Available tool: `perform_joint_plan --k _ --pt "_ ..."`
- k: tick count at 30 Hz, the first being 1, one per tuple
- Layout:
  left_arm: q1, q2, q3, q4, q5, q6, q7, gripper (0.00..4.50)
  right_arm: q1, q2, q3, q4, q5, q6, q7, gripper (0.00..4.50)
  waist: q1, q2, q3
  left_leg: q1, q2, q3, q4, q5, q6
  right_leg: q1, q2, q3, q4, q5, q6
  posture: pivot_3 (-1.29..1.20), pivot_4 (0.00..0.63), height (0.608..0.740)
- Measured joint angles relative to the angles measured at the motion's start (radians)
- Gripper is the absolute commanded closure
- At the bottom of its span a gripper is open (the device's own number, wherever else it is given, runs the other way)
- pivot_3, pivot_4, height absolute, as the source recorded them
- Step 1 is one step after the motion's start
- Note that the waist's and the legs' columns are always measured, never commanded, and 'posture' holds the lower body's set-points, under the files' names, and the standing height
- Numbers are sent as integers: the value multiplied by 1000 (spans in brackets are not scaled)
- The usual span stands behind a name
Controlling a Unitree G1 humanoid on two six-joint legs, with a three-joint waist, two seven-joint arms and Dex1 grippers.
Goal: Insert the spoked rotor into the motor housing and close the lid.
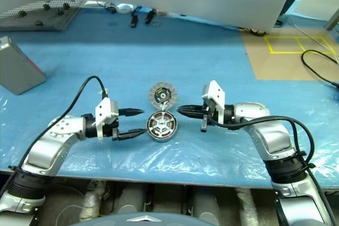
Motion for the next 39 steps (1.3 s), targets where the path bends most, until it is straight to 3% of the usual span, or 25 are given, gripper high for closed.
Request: perform_joint_plan --k 10,16,22,30,39 --pt "21 -71 -56 -75 44 39 128 1158 -28 67 64 114 -43 -31 30 4500 -7 0 0 1 0 0 0 0 0 0 0 0 1 0 0 0 150 740" --pt "36 -45 -52 -174 23 136 170 1158 -108 181 119 274 -91 -86 47 4500 -25 0 0 0 0 0 0 2 -3 0 0 0 1 0 -1 0 150 740" --pt "62 1 -19 -255 -17 213 190 1158 -161 224 146 374 -117 -110 89 4500 -27 0 0 0 0 0 0 2 -3 0 0 0 0 0 -1 0 150 740" --pt "143 51 22 -192 -21 168 147 1158 -197 246 193 478 -166 -138 164 4500 -28 0 0 1 0 0 0 2 -3 1 1 0 1 1 -1 0 150 740" --pt "140 23 8 -141 -9 110 146 1158 -204 261 204 519 -216 -224 176 4500 -29 0 -1 7 1 0 0 1 -1 6 1 0 0 1 -2 0 150 740"
